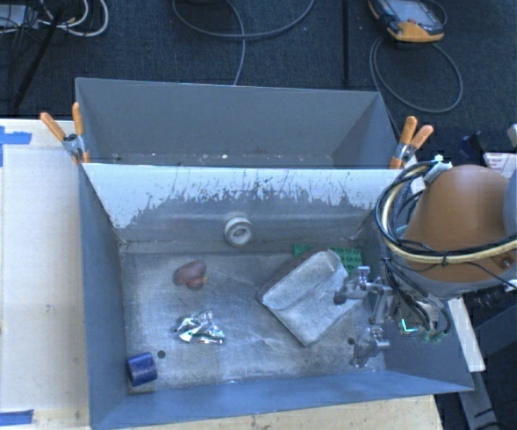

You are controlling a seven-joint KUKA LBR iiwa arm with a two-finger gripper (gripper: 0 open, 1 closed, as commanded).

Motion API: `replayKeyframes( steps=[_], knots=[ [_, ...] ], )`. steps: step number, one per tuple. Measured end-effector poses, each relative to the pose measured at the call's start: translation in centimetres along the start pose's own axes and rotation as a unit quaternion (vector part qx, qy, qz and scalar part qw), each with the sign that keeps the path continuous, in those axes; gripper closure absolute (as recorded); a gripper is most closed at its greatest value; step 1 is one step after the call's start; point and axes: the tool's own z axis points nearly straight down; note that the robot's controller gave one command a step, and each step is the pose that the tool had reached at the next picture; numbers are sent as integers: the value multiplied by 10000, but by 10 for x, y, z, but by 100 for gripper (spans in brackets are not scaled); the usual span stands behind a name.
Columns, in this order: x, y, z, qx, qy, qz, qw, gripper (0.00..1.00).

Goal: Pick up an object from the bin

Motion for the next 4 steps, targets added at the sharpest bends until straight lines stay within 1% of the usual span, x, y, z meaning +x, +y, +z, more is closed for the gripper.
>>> replayKeyframes(
  steps=[1,2,3,4],
  knots=[
    [-2,1,-3,5,-36,-22,10000,100],
    [-2,1,-3,4,-36,-27,10000,0],
    [-106,80,46,-14,-53,188,9998,0],
    [-91,69,104,-3,-71,163,9998,0]
  ],
)
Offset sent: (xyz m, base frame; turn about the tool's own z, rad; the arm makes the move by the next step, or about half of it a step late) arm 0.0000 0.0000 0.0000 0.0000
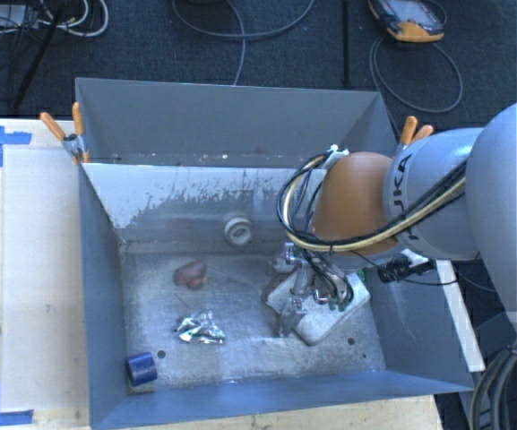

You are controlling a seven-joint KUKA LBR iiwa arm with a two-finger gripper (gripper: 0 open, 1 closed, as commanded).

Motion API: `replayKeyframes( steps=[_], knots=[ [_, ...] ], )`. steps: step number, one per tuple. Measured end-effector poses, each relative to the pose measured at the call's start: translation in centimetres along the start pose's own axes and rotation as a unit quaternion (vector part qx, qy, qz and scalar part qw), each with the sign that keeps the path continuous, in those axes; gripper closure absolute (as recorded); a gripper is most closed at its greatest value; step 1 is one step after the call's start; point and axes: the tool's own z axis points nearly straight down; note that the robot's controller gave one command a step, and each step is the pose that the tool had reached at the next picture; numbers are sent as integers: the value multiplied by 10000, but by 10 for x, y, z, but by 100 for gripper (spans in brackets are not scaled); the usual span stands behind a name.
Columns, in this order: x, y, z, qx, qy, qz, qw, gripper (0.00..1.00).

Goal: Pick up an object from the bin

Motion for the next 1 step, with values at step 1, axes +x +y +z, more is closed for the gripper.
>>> replayKeyframes(
  steps=[1],
  knots=[
    [-3,1,-5,0,-34,-17,10000,100]
  ],
)
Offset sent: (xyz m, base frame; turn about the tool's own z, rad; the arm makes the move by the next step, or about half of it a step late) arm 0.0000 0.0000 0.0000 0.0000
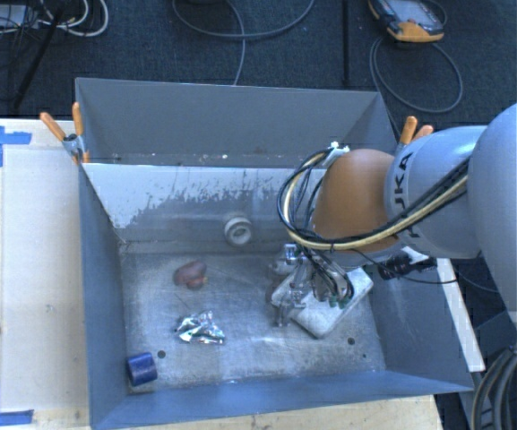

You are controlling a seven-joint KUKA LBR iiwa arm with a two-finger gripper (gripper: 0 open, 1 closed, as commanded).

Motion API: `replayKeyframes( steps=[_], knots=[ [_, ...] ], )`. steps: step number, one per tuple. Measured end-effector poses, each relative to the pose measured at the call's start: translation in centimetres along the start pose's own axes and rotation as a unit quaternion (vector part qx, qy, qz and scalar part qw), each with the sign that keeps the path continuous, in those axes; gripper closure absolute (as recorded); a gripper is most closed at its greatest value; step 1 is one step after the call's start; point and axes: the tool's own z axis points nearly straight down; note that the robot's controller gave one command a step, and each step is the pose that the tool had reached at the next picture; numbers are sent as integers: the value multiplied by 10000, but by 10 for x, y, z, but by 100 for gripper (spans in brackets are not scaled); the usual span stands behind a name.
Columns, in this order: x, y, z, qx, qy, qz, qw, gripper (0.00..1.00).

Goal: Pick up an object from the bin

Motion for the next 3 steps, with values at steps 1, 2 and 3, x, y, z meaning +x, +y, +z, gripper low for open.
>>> replayKeyframes(
  steps=[1,2,3],
  knots=[
    [1,0,2,4,21,-3,10000,0],
    [45,-40,-25,10,74,302,9995,0],
    [43,-59,1,-37,16,174,9998,0]
  ],
)
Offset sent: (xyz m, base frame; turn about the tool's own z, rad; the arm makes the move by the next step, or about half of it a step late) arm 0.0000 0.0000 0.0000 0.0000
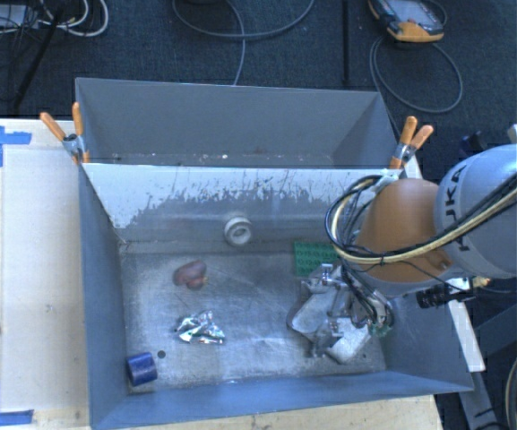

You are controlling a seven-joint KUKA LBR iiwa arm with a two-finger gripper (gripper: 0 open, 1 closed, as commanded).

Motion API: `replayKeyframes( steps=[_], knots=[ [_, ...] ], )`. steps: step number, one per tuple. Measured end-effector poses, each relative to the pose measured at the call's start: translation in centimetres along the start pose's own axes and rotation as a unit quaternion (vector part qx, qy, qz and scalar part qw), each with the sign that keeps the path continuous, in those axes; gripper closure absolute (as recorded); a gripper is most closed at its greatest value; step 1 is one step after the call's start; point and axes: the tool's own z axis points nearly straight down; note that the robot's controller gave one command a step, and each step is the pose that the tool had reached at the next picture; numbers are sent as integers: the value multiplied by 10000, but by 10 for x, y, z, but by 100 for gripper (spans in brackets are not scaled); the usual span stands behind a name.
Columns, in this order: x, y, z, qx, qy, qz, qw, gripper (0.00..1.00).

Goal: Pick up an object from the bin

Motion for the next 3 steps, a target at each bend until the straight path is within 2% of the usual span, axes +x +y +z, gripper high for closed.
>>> replayKeyframes(
  steps=[1,2,3],
  knots=[
    [0,1,-2,0,2,-12,10000,100],
    [-17,-11,-84,49,8,-179,9998,100],
    [-26,-27,-185,54,4,-247,9997,100]
  ],
)
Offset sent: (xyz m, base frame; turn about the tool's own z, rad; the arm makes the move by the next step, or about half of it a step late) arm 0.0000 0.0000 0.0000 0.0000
